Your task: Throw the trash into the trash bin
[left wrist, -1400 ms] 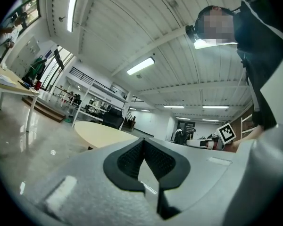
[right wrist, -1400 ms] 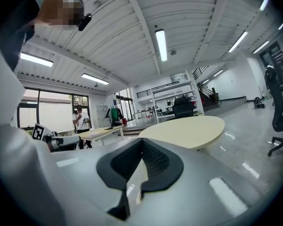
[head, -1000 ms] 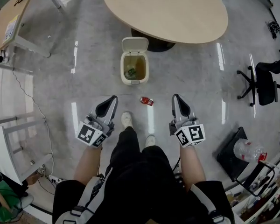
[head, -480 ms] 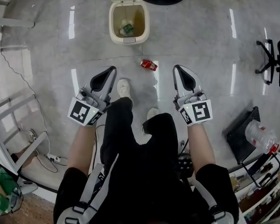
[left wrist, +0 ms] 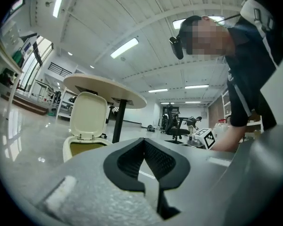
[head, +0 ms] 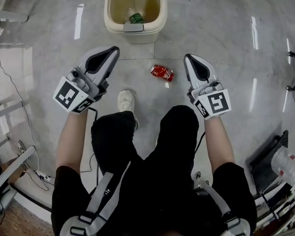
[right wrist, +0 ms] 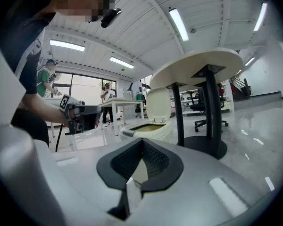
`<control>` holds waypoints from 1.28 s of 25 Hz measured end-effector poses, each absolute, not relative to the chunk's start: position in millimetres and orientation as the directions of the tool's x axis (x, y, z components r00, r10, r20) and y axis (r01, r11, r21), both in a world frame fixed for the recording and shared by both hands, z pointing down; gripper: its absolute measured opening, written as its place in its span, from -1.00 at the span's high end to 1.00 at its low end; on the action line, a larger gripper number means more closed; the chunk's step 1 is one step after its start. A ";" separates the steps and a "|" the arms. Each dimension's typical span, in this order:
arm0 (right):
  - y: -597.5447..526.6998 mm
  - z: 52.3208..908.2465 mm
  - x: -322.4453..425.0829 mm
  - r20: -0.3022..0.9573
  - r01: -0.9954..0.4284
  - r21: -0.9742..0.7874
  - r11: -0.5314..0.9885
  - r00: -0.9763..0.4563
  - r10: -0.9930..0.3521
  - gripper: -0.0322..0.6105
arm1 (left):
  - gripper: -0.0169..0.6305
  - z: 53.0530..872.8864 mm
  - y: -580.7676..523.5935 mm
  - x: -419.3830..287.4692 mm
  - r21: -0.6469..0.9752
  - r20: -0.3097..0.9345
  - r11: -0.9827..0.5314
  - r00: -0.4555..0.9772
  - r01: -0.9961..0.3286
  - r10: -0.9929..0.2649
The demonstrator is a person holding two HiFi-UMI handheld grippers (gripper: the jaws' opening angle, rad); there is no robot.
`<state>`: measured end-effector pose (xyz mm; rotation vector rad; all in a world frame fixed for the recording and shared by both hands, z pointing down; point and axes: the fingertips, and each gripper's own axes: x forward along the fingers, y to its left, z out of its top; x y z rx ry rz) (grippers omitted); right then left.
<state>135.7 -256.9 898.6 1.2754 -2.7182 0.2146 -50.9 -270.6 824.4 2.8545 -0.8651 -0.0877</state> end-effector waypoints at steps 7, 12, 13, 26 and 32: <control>-260.0 987.8 108.2 0.261 -0.672 -0.063 0.738 -0.725 -0.637 0.88 | 0.95 893.3 -242.7 -54.1 0.159 0.057 -0.833 0.848 -0.529 -0.527; -258.6 1000.2 99.7 0.290 -0.632 -0.104 0.768 -0.758 -0.585 0.88 | 0.95 899.7 -234.9 -69.1 0.229 0.024 -0.798 0.823 -0.557 -0.567; -258.5 1009.6 97.0 0.317 -0.617 -0.106 0.780 -0.764 -0.562 0.88 | 0.95 904.4 -235.5 -69.9 0.231 0.023 -0.798 0.823 -0.557 -0.568; -207.1 1229.4 76.0 0.825 -0.375 -0.191 0.907 -0.562 -0.059 -0.21 | 0.95 957.3 -230.4 -73.5 0.317 0.036 -0.773 0.822 -0.549 -0.569; -187.7 1305.9 108.3 0.932 -0.418 -0.239 0.876 -0.351 0.086 -0.42 | 0.95 976.9 -220.5 -91.6 0.356 0.069 -0.748 0.814 -0.560 -0.577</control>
